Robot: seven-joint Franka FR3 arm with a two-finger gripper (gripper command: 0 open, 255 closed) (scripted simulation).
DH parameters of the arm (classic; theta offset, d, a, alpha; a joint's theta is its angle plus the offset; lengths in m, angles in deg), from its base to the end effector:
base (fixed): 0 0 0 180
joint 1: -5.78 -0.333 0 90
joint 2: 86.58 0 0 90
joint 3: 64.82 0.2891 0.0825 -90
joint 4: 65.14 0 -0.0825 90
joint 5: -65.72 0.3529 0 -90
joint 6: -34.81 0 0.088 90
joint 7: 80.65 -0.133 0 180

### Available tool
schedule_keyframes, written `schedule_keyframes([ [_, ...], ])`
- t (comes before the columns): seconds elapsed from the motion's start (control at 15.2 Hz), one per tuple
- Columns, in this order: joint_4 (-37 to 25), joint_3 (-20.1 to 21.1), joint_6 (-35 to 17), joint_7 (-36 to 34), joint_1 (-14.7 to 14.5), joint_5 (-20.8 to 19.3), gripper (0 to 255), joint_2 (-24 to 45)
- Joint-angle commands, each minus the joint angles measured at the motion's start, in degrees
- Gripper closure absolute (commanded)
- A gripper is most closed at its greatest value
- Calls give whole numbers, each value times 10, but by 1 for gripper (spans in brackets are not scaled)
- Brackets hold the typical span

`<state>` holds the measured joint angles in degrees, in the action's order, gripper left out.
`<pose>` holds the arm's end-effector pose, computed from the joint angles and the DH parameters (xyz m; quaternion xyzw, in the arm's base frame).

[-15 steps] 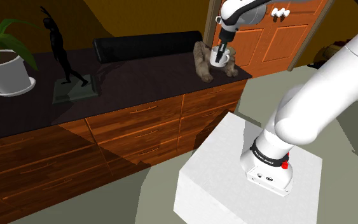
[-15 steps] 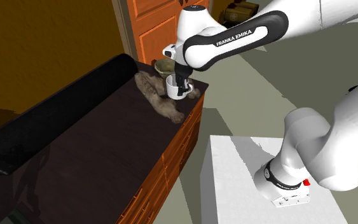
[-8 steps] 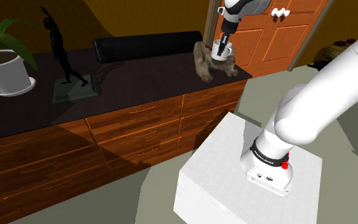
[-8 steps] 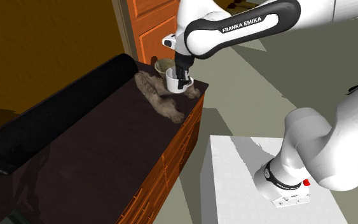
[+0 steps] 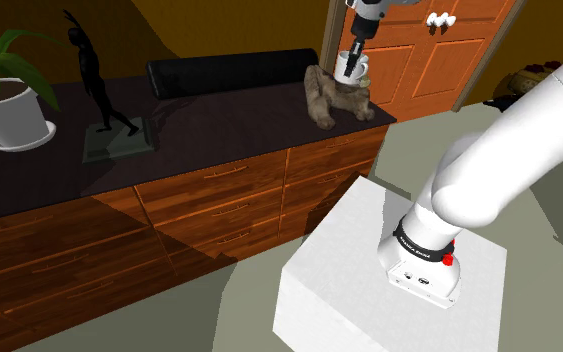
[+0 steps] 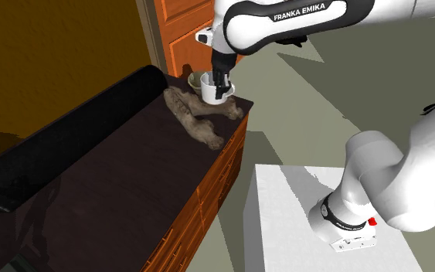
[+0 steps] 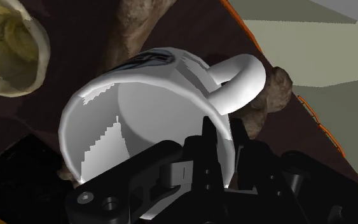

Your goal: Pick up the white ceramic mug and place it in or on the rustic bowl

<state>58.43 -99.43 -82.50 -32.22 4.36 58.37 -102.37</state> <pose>0.3882 -0.2801 0.4631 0.9847 0.1622 0.0590 0.0254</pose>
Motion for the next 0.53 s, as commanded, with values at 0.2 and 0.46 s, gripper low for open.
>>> schedule_keyframes([
  [0.2,-97,-57,12,89,-1,66,255,100],
  [0.46,-196,-92,37,174,22,151,255,206],
])
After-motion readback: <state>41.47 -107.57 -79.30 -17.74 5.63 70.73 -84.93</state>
